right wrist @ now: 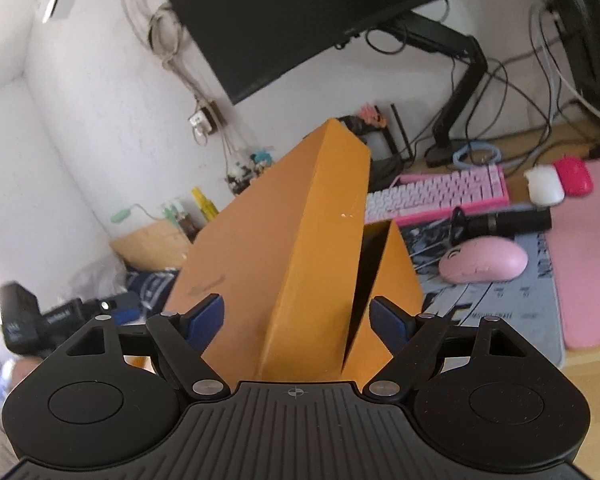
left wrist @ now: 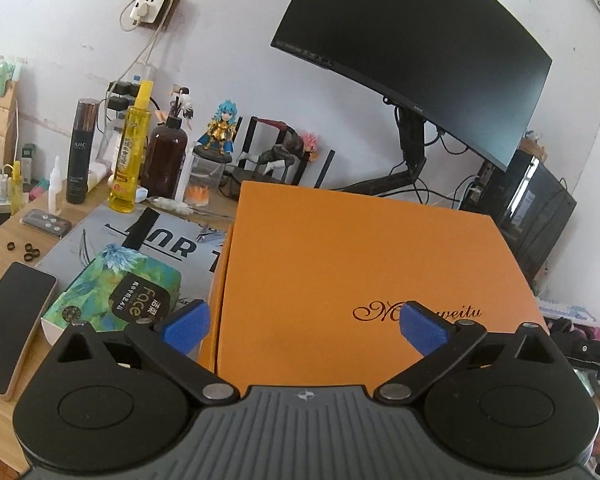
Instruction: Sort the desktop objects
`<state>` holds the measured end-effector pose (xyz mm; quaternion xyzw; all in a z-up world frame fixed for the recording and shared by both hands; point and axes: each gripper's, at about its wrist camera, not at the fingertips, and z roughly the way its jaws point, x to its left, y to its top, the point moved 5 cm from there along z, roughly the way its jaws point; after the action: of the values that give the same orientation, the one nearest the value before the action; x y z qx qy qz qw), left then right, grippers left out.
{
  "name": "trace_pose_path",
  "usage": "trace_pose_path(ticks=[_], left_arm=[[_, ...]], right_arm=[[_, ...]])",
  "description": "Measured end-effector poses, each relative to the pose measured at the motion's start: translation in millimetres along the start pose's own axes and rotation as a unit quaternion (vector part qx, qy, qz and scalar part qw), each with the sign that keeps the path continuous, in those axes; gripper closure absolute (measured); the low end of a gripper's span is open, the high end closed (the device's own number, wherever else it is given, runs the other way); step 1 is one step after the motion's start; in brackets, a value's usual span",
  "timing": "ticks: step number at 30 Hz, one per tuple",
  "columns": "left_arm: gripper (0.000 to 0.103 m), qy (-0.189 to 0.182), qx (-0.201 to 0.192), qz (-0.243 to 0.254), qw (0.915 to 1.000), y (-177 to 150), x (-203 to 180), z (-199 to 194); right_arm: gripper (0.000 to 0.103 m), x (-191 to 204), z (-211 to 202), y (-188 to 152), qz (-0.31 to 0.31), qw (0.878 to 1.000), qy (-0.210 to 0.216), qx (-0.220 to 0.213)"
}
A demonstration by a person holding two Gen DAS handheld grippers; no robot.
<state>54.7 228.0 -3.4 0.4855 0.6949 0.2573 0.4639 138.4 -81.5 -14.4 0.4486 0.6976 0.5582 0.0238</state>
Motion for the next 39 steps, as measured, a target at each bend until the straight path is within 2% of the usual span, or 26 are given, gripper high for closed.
trace_pose_path(ticks=[1, 3, 5, 8, 15, 23, 28, 32, 39], left_arm=[[0.000, 0.002, 0.001, 0.002, 1.0000, -0.6, 0.0, 0.5], [0.000, 0.007, 0.002, 0.004, 1.0000, -2.2, 0.5, 0.6], [0.000, 0.007, 0.000, 0.003, 1.0000, -2.2, 1.5, -1.3], [0.000, 0.010, -0.006, 0.007, 0.9999, 0.2, 2.4, -5.7], [0.000, 0.017, -0.002, 0.011, 0.9998, 3.0, 6.3, -7.4], [0.000, -0.004, 0.017, 0.016, 0.9997, -4.0, 1.7, -2.6], [0.000, -0.005, 0.011, 0.032, 0.9994, -4.1, -4.4, -5.3], [0.009, 0.000, 0.006, 0.045, 0.9990, -2.4, -8.3, -7.4], [0.018, 0.002, 0.000, 0.045, 0.9990, -3.2, -5.5, -13.0]], right_arm=[[0.023, 1.3, 1.3, -0.3, -0.009, 1.000, -0.006, 0.000], [0.037, 2.5, 2.8, 0.5, -0.021, 1.000, -0.011, -0.004], [0.042, 2.7, 3.5, 2.3, -0.027, 1.000, -0.012, -0.010], [0.057, 3.8, 5.3, 5.0, -0.044, 0.999, -0.020, -0.014], [0.058, -6.1, 13.5, -2.5, -0.031, 0.999, -0.026, 0.009], [0.058, -4.3, 14.0, -4.1, -0.032, 0.999, -0.019, 0.008], [0.058, -4.8, 12.3, -4.7, -0.030, 0.999, -0.023, 0.009], [0.055, -4.4, 10.7, -5.7, -0.025, 0.999, -0.025, 0.010], [0.053, -2.4, 10.9, -7.4, -0.024, 0.999, -0.019, 0.010]])
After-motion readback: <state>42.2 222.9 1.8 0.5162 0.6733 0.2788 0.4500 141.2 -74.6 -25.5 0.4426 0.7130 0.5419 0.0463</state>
